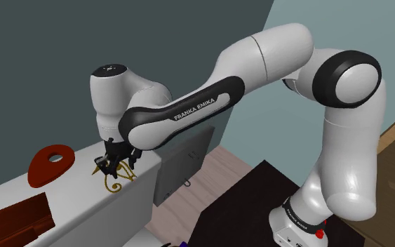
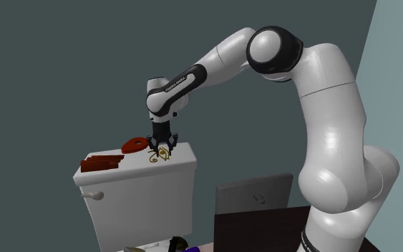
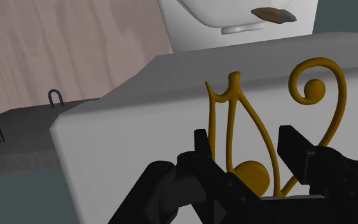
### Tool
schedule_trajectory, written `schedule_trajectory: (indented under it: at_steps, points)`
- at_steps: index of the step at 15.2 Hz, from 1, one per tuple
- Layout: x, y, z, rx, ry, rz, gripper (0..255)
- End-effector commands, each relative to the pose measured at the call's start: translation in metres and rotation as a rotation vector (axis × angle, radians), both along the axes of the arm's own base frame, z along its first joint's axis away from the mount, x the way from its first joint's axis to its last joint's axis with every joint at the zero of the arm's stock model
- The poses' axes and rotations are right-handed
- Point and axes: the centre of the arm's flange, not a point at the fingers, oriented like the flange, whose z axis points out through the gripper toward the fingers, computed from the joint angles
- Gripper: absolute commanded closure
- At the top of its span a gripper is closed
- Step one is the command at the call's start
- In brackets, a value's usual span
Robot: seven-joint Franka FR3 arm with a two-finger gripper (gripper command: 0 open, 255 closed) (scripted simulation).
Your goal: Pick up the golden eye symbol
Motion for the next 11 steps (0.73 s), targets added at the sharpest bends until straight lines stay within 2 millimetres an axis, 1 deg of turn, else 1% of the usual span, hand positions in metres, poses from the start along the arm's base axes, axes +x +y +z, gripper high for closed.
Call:
schedule_trajectory:
  at_steps: [1,9,11]
  points:
    - [0.001,0.000,0.011,0.000,0.000,0.000,255]
    - [0.001,0.000,0.053,0.000,0.000,0.000,255]
    - [0.001,0.000,0.054,0.000,0.000,0.000,255]
